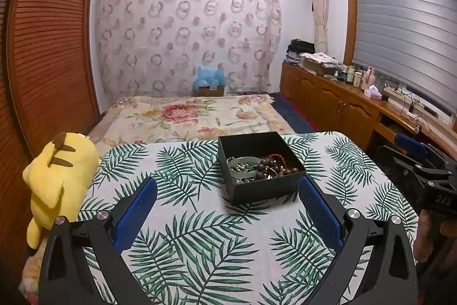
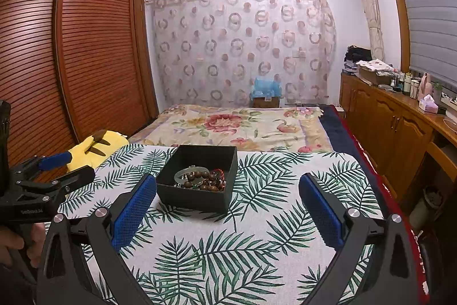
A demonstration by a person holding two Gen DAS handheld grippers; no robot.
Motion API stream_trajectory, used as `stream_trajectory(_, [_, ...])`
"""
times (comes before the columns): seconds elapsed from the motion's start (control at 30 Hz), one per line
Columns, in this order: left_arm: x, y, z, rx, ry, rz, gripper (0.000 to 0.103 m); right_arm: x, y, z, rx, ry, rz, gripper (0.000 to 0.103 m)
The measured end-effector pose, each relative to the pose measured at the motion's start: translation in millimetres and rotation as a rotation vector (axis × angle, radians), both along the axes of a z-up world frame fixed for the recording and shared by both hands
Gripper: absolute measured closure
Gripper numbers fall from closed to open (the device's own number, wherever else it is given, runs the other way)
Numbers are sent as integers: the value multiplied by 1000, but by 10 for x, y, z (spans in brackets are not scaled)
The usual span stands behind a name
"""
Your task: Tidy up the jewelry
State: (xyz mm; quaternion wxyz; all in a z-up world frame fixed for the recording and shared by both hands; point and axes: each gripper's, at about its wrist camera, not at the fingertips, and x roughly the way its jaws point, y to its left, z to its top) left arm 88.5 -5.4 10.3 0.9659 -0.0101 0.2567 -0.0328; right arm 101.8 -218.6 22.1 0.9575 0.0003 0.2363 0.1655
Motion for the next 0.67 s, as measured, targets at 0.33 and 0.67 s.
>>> stream_trajectory(0.33, [-1,2,-6,0,0,0,8,3,-3,-10,1,-1,0,2])
stream_trajectory(0.67, [1,2,16,-4,2,-1,8,-15,15,0,1,-2,0,2])
